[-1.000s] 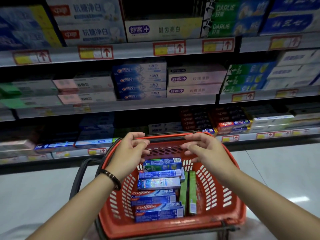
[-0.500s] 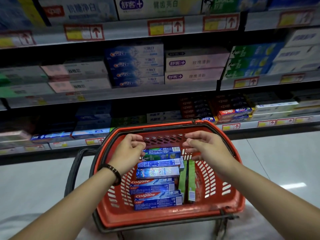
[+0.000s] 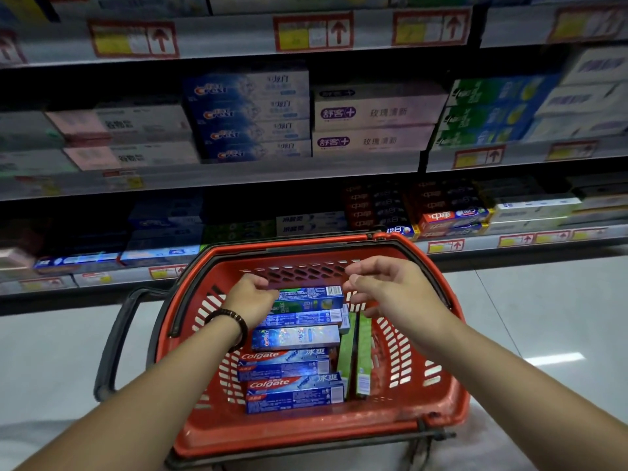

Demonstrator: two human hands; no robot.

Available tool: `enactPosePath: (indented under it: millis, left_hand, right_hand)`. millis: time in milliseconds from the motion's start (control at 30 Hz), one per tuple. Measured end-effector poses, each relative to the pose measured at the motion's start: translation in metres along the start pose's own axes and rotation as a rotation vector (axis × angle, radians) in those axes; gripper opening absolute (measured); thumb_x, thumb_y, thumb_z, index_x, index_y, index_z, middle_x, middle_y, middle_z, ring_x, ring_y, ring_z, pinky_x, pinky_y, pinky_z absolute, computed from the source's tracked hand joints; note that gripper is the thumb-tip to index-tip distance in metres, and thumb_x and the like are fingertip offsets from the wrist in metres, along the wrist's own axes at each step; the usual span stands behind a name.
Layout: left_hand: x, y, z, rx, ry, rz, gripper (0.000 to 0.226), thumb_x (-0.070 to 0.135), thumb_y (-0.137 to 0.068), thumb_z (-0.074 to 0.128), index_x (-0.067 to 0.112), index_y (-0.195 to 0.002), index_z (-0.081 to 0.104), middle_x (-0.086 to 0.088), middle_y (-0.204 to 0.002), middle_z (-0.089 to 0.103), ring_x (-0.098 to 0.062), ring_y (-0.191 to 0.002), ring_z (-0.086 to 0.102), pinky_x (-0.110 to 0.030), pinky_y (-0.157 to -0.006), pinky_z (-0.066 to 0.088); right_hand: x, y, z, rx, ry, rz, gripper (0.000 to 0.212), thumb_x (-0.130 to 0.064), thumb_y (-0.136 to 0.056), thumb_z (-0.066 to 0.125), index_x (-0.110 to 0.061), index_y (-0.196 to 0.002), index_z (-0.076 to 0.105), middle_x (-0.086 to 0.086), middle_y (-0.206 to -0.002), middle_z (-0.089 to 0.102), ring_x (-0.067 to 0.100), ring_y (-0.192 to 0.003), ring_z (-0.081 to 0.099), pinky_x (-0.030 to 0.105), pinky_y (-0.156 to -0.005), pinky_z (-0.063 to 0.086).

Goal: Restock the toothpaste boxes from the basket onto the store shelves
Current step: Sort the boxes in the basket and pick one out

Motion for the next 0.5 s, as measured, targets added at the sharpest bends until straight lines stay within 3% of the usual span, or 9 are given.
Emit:
enactPosePath:
  millis: [133,267,367,433,500]
  left_hand:
    - [-0.020,-0.019,0.010,0.036,-0.082,-0.068,0.039,0.026,-0.092,0.073,0.017,-0.127,0.056,-0.004,-0.103,0.070,-0.020,-0.090,0.068,-0.032,-0.071,0.053]
    - [-0.031,-0.034,0.019,0.065,-0.057,-0.154,0.058,0.022,-0.090,0.076,0.012,-0.142,0.052,-0.010,-0.130,0.065,-0.029,-0.114,0.063,-0.037,-0.094,0.054]
    - [-0.041,-0.048,0.028,0.051,0.047,-0.212,0.070,0.023,-0.087,0.082,0.008,-0.148,0.050,-0.013,-0.137,0.063,-0.032,-0.118,0.064,-0.044,-0.101,0.055]
    - [-0.042,-0.050,0.037,0.040,0.083,-0.244,0.062,0.025,-0.087,0.083,0.006,-0.140,0.056,-0.011,-0.129,0.067,-0.033,-0.114,0.065,-0.048,-0.101,0.056]
    - [-0.040,-0.048,0.043,0.048,0.088,-0.249,0.029,0.029,-0.091,0.079,0.014,-0.108,0.061,-0.003,-0.102,0.068,-0.032,-0.103,0.067,-0.048,-0.097,0.057]
  right_hand:
    - [0.002,0.000,-0.004,-0.015,0.020,0.043,0.009,-0.017,-0.101,0.070,-0.019,-0.107,0.076,0.001,-0.097,0.081,0.024,-0.093,0.077,0.029,-0.068,0.058]
    - [0.002,0.003,-0.008,-0.035,0.042,0.064,0.009,-0.018,-0.102,0.069,-0.020,-0.106,0.076,-0.001,-0.095,0.081,0.022,-0.093,0.077,0.029,-0.068,0.058]
    - [0.003,0.003,-0.012,-0.044,0.053,0.075,0.009,-0.018,-0.102,0.069,-0.020,-0.106,0.076,-0.003,-0.093,0.081,0.021,-0.091,0.077,0.031,-0.071,0.059]
    - [0.003,0.002,-0.013,-0.045,0.056,0.082,0.008,-0.018,-0.101,0.069,-0.019,-0.105,0.076,-0.003,-0.092,0.081,0.021,-0.090,0.077,0.031,-0.070,0.059]
    - [0.004,0.002,-0.014,-0.046,0.067,0.087,0.008,-0.018,-0.101,0.070,-0.020,-0.105,0.076,-0.004,-0.091,0.081,0.020,-0.089,0.077,0.029,-0.069,0.059]
Point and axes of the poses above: each hand's wrist, its own y-axis away from the middle knuckle, its own z-axis out of the palm, x = y × z, the point moved 1 cm from there along -y, towards the middle knuckle
